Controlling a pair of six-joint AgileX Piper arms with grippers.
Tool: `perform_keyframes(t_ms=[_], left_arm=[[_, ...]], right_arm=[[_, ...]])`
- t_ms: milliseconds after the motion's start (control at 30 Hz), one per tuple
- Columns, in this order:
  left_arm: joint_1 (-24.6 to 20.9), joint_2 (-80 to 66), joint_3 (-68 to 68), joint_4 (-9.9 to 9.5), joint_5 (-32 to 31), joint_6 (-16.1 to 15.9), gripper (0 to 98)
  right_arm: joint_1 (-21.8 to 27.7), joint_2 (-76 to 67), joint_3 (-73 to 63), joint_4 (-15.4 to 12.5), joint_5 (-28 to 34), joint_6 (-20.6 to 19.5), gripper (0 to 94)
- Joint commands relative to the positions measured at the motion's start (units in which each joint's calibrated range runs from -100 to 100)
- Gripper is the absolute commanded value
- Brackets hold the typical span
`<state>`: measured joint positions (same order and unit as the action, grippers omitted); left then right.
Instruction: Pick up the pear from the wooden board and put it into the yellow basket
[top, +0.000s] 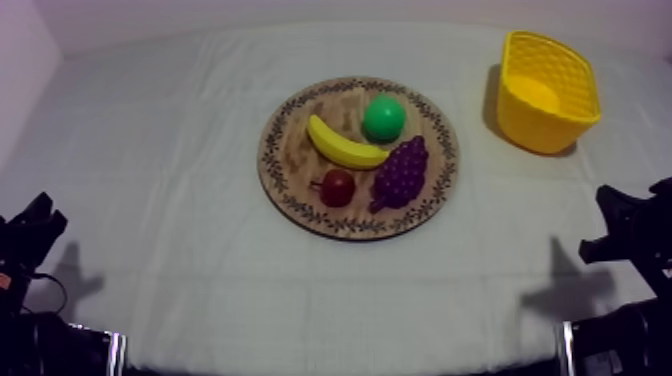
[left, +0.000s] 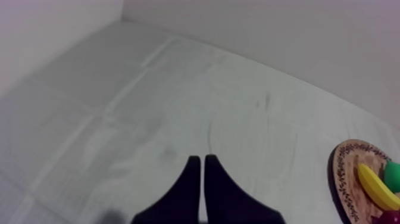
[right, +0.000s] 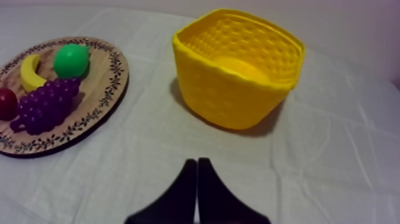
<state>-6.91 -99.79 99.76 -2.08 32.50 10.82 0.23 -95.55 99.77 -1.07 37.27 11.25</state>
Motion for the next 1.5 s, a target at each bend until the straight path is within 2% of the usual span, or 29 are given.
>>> perform_keyframes(t_ms=[0,200,367,533,767,967,1233,1467], left_arm=[[0.0,0.0,0.0,0.0,0.0,0.0,0.1],[0.0,0.0,0.0,0.0,0.0,0.0,0.1],[0.0,0.0,0.0,0.0,0.0,0.0,0.1],[0.0,0.0,0.0,0.0,0.0,0.0,0.1],[0.0,0.0,0.0,0.0,0.0,0.0,0.1],[0.0,0.0,0.0,0.0,0.0,0.0,0.1],[0.0,0.0,0.0,0.0,0.0,0.0,0.1],[0.0,0.0,0.0,0.0,0.0,0.0,0.1]], right_arm=[[0.0,0.0,0.0,0.0,0.0,0.0,0.4],[-0.8,-0.1,-0.2,0.3,1.7,-0.4,0.6],[-1.7,-0.1,-4.5,4.5,5.2,-4.9,1.4],[-3.4,5.9,-21.4,6.3,11.0,-7.5,1.4],[-8.5,24.8,-51.9,9.4,20.3,-13.2,1.2],[-14.6,40.8,-68.2,12.7,23.4,-17.8,1.3],[-20.1,61.7,-80.9,13.0,23.5,-19.9,1.5],[-21.2,77.4,-87.4,10.6,21.1,-19.3,1.5]])
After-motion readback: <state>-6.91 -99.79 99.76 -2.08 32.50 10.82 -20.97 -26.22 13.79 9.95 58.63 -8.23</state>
